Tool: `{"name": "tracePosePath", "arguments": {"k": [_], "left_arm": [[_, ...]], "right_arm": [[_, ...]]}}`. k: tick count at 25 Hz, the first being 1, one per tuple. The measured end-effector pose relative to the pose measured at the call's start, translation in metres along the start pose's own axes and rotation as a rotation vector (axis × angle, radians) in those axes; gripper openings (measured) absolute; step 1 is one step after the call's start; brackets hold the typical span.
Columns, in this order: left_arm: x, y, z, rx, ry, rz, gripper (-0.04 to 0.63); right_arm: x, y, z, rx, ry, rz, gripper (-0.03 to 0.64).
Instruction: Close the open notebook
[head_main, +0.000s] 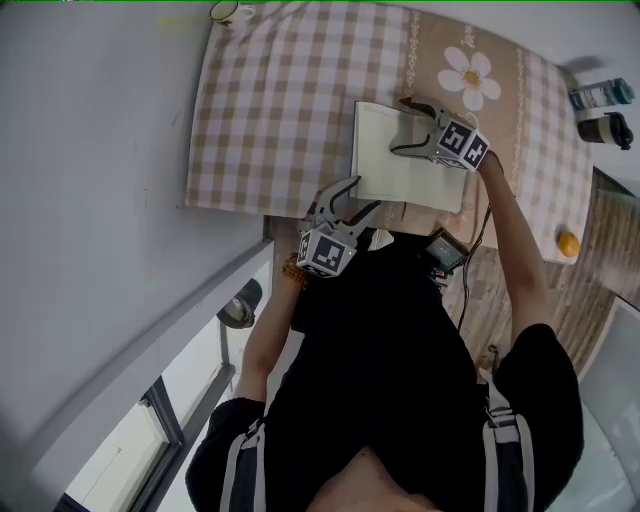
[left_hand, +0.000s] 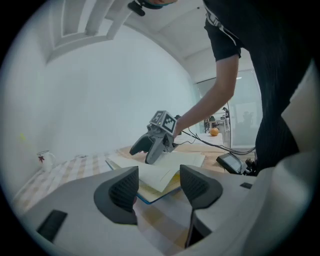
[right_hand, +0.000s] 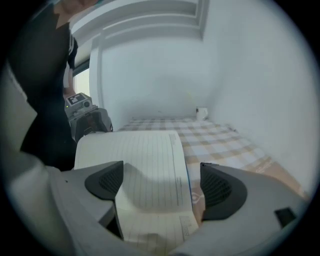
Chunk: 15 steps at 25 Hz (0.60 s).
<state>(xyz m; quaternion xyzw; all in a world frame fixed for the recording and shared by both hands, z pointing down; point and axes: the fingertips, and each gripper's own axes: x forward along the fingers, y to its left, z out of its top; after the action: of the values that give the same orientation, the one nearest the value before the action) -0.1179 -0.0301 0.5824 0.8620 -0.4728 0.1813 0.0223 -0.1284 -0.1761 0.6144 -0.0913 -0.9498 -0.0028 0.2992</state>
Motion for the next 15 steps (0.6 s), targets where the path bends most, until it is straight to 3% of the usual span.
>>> {"name": "tracePosePath", "arguments": {"k": [2, 4, 6, 9, 15], "left_arm": [[0.002, 0.001, 0.006, -0.012, -0.026, -0.017, 0.265], [0.004, 0.005, 0.013, -0.051, -0.053, -0.016, 0.262], [0.004, 0.015, 0.021, -0.099, -0.073, 0.007, 0.213], [0.005, 0.021, 0.022, -0.106, -0.08, -0.002, 0.215], [0.003, 0.024, 0.022, -0.188, -0.107, -0.04, 0.215]], "right_arm": [[-0.022, 0.019, 0.019, -0.03, -0.082, -0.098, 0.488], [-0.041, 0.054, 0.027, -0.041, -0.113, -0.139, 0.486], [-0.056, 0.081, 0.022, -0.061, -0.087, -0.185, 0.486], [-0.08, 0.091, 0.011, -0.004, -0.046, -0.282, 0.488], [-0.037, 0.127, 0.016, -0.055, 0.026, -0.275, 0.456]]}}
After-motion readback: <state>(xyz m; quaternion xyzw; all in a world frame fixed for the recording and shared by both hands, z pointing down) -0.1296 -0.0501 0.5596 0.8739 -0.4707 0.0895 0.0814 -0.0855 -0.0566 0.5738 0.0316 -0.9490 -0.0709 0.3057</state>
